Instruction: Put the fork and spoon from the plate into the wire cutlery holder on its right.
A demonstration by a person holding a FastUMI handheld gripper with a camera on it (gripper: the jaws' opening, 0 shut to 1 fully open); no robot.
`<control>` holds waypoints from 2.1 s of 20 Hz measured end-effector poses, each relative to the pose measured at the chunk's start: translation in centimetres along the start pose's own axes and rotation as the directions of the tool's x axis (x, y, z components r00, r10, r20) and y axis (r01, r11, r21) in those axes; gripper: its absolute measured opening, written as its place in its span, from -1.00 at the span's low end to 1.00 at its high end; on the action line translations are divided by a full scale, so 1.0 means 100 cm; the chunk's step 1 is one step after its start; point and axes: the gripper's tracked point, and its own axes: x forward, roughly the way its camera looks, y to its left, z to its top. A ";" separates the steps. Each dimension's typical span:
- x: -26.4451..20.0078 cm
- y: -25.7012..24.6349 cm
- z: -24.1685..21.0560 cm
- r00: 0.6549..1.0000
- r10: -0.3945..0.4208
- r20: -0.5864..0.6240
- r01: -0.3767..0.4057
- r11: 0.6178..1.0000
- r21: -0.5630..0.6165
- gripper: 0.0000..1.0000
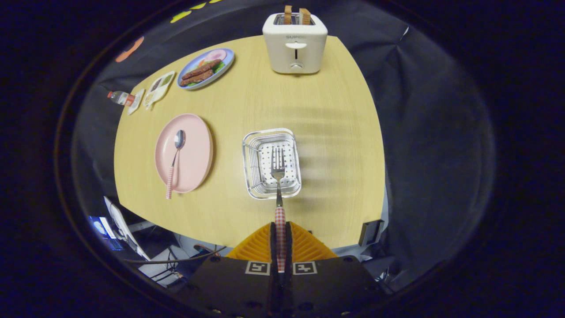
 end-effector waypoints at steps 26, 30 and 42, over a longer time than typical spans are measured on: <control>-0.062 0.144 0.069 0.857 0.168 0.487 -0.113 0.984 -0.139 0.93; -0.021 0.210 0.048 0.826 0.206 0.525 -0.158 0.978 -0.135 0.93; 0.091 0.278 0.033 0.861 0.130 0.492 -0.125 0.991 -0.042 0.84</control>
